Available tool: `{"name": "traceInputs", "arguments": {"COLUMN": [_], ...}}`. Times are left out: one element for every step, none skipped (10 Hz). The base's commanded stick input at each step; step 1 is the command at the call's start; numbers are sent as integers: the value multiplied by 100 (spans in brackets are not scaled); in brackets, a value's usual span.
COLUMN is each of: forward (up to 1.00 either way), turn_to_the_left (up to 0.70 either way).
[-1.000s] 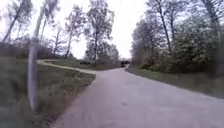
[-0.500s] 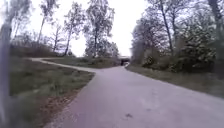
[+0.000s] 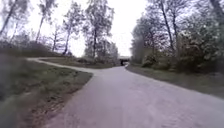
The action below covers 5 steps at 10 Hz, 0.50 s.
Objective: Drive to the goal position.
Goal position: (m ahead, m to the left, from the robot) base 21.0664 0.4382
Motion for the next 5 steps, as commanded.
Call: {"name": "traceInputs", "arguments": {"forward": [100, 100, 100, 100, 100], "turn_to_the_left": [0, 0, 0, 0, 0]}}
